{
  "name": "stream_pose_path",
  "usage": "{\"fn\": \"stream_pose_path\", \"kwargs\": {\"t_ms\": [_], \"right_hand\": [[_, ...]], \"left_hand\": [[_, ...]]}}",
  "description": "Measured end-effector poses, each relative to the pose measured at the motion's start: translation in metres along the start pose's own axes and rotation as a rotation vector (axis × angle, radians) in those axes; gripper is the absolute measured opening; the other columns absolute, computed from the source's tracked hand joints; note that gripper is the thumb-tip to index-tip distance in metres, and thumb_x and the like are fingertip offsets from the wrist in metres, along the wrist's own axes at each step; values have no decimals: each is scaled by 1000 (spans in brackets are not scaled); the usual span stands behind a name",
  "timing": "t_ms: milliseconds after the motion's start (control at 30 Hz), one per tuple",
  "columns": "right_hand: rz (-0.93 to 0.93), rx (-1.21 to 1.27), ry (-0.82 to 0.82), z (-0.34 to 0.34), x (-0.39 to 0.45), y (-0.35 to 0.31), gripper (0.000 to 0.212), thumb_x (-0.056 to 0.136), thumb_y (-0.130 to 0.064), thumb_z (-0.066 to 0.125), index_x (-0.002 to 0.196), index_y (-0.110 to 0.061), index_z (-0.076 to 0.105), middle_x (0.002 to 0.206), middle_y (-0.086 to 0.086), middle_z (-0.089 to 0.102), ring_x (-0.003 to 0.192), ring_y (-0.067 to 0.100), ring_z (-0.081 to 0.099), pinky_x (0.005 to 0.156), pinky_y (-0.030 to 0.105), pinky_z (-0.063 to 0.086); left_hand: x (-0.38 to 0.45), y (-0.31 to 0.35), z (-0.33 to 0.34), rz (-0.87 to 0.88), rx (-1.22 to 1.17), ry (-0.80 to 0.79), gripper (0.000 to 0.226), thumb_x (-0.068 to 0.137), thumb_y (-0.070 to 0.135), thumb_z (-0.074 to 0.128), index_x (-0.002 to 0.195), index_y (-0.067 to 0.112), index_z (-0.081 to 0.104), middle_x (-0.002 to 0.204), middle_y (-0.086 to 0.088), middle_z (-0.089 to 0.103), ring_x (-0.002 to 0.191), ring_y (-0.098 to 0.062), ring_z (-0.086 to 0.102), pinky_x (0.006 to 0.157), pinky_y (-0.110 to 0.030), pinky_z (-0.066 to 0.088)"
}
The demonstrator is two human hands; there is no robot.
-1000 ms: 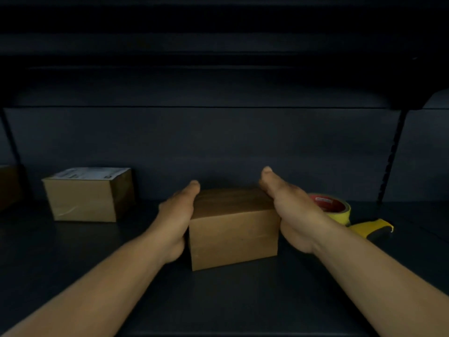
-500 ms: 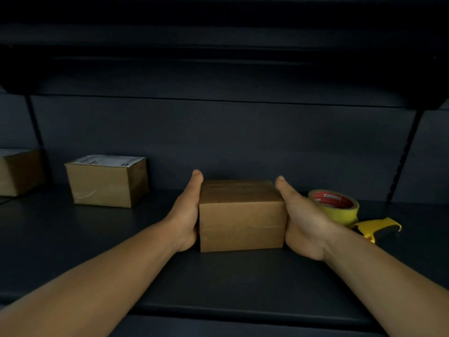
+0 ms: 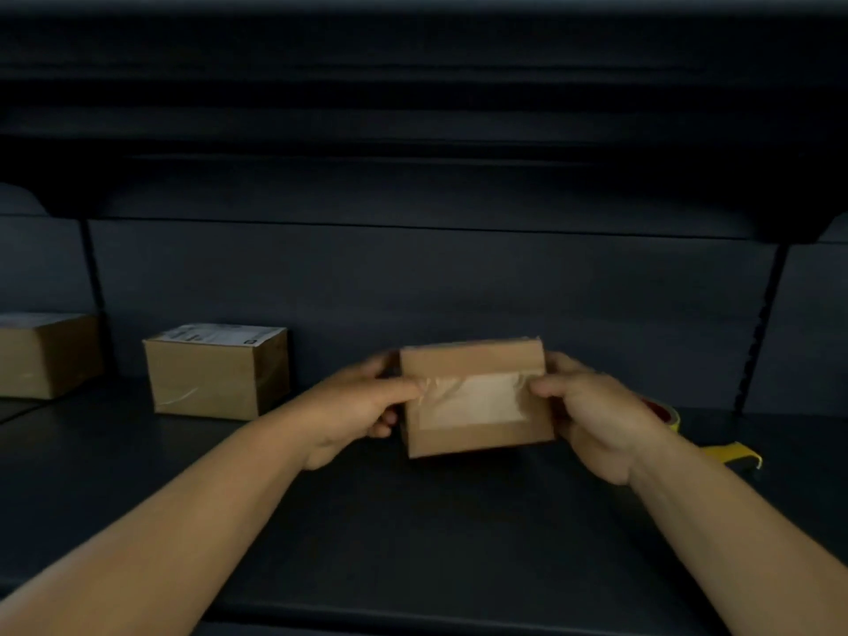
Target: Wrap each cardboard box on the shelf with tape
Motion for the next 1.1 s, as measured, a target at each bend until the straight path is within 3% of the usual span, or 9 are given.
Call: {"fn": "stream_pose_path", "kwargs": {"t_ms": [100,167,400,567,667,767,867,967,1100], "right_hand": [[-4,-33,2,-4,9,-1,55,84,8,49,122,-31,52,117,-3,63,111,17,55,95,32,42],[10,-41,-4,-2,15,2,57,82,11,51,121,-31,50,116,-3,64,111,16,56,95,32,42],[-27,-73,75,-9,31,0,45,88,-10,61,126,-31,48,114,-3,62,102,14,59,72,24,47],[-63,-182,104,-13,37,8,47,94,-20,54,137,-32,42,123,-7,56,108,12,54,90,28,47],[-76,-249,100,-10,40,13,44,95,-22,51,137,-30,41,118,-10,55,104,11,54,90,27,47],[-87,-301,134,-12,45,14,45,93,-21,52,136,-31,42,127,-6,55,113,15,52,97,31,44],[-110,-288,159,-15,46,14,42,93,-20,52,133,-31,44,124,-8,56,109,14,52,92,29,43],[-103,-288,162,-15,46,15,42,93,-21,52,134,-30,43,123,-6,55,106,13,50,88,28,41],[-73,-301,193,-16,44,14,44,93,-27,53,135,-27,40,124,-3,52,102,14,46,87,32,43]], "left_hand": [[12,12,-5,97,-28,30,78,86,8,66,143,44,26,108,3,51,95,-14,56,78,-25,51],[17,14,-3,110,-44,47,84,84,2,66,144,46,26,106,1,49,97,-14,55,84,-29,53],[36,15,6,128,-131,96,71,88,18,65,143,45,30,131,-10,48,98,-14,56,74,-23,52],[49,1,8,113,-183,131,67,89,20,65,146,30,31,139,-7,43,103,-10,56,101,-31,46],[52,-7,15,87,-113,106,69,89,22,64,148,22,27,132,-2,47,107,-12,55,104,-34,43],[54,-7,23,102,-33,45,71,90,27,63,149,27,23,129,6,43,115,-9,47,100,-26,39],[54,-4,34,126,9,-32,71,91,28,61,147,37,18,112,16,43,100,1,44,89,-19,36],[53,-3,39,152,26,-81,60,93,24,58,136,49,24,110,9,48,97,0,46,83,-14,38],[52,-6,35,156,69,-33,63,94,24,57,142,44,21,116,-1,50,109,-13,51,98,-26,42]]}}
Point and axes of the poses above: each hand's wrist, its own x-axis towards the middle knuckle, its own z-axis out of the palm, y = z × x, the point moved 9 cm from there along x, towards the middle knuckle
